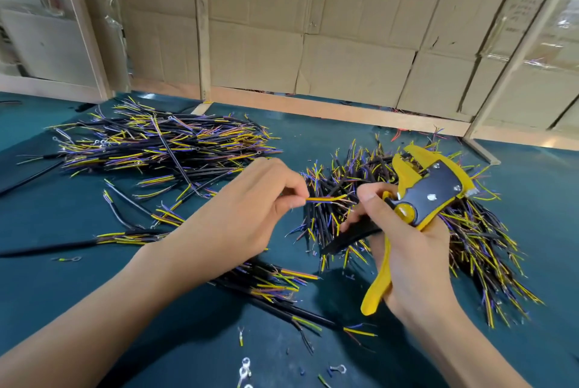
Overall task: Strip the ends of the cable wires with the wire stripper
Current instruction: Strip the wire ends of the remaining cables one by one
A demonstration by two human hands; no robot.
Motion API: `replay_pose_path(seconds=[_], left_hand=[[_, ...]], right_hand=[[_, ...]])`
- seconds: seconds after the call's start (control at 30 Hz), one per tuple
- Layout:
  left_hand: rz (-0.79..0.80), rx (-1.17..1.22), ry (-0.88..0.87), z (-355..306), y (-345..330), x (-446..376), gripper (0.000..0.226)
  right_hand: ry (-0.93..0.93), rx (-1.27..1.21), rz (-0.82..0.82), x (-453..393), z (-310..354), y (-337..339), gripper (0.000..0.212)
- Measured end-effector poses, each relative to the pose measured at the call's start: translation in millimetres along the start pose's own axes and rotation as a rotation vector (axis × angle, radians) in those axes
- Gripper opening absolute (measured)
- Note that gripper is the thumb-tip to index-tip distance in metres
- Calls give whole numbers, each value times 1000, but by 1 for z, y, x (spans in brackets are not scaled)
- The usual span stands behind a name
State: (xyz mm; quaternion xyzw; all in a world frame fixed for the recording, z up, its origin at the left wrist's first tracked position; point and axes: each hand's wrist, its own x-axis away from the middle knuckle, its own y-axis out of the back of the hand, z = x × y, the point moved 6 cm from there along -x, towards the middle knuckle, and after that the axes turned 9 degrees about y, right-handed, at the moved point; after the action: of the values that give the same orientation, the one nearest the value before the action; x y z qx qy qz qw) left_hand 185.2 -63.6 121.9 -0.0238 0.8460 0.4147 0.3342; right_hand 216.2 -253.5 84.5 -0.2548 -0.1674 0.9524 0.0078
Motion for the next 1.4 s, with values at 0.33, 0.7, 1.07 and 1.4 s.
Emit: replay_pose_path(seconds=[0.33,0.7,1.07,1.4], left_hand=[[-63,130,0,-15,-7,8,15],[-106,710,301,-2,-13,8,3],[52,806,450,11,-28,6,16],[196,987,336,2,-32,8,8]], right_hand=[[-17,-158,153,2,9,-14,12],[-100,-144,94,5,4,-13,26],[-139,-197,140,4,6,-17,27],[-452,-245,68,9,-14,-19,27]])
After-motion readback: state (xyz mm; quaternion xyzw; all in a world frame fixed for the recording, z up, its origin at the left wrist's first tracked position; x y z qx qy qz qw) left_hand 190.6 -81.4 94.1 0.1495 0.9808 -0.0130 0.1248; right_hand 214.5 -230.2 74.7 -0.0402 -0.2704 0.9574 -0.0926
